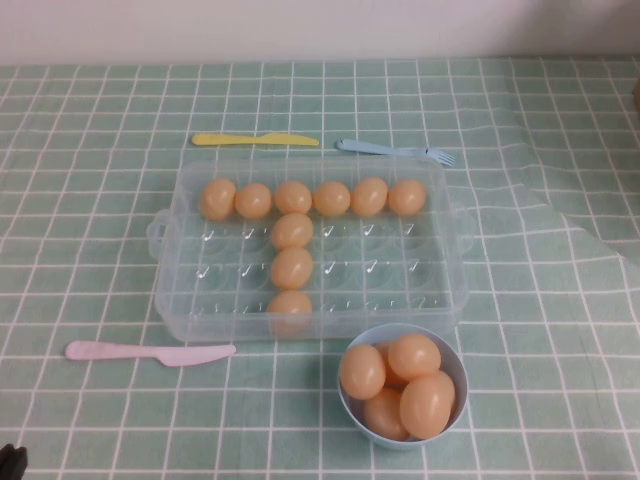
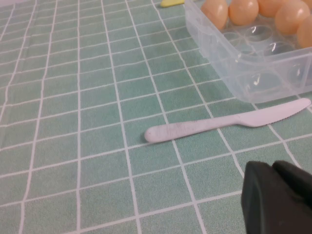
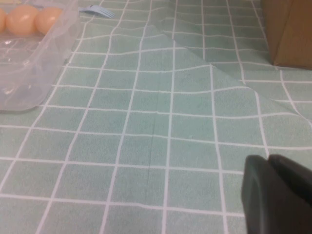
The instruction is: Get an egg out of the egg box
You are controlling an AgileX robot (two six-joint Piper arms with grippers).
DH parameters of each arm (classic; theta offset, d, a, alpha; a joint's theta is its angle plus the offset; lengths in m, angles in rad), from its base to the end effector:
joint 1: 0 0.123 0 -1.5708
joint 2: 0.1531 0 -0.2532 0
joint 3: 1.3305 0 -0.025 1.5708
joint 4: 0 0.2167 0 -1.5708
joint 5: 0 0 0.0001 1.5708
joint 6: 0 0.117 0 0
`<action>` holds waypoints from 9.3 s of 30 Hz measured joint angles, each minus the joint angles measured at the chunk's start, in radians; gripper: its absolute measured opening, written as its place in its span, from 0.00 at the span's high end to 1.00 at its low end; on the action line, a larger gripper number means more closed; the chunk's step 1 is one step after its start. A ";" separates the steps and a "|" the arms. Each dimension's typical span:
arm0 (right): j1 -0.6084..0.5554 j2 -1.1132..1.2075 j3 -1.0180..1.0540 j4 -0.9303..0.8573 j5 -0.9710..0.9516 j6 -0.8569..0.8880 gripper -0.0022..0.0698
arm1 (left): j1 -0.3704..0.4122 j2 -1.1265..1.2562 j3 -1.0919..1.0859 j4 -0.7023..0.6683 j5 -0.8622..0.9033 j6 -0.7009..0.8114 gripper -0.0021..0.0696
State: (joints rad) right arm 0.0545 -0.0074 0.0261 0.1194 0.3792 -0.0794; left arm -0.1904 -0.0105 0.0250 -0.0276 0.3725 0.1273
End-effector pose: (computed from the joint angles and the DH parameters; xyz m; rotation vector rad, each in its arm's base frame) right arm 0.0749 0.0093 0.1640 -0.0518 1.8793 0.1006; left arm 0.0738 -0.0154 0.1650 0.2791 1.8501 -0.0707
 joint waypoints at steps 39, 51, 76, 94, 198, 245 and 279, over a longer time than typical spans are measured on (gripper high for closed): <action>0.000 0.000 0.000 0.000 0.000 0.000 0.99 | 0.000 0.000 0.000 -0.570 -0.158 0.000 0.98; 0.000 0.000 0.000 0.000 0.000 0.000 0.99 | 0.000 0.000 0.000 -0.669 -0.222 -0.005 0.98; 0.000 0.000 0.000 0.000 0.000 0.000 0.99 | 0.000 0.893 -0.665 -0.549 0.321 0.210 0.98; 0.000 0.000 0.000 0.000 0.002 0.000 0.99 | -0.214 1.493 -1.217 -0.233 0.487 0.102 0.98; 0.000 0.000 0.000 0.000 0.002 0.000 0.99 | -0.402 2.067 -1.667 0.008 0.751 -0.227 0.32; 0.000 0.000 0.000 0.000 0.002 0.000 0.99 | -0.502 1.659 -1.527 -0.110 0.843 0.230 0.48; 0.000 0.000 0.000 0.000 0.002 0.002 0.99 | -0.530 1.728 -1.311 -0.520 0.650 0.901 0.48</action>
State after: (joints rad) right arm 0.0545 -0.0074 0.0261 0.1194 0.3807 -0.0776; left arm -0.7205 1.7179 -1.2859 -0.5475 1.0226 1.0283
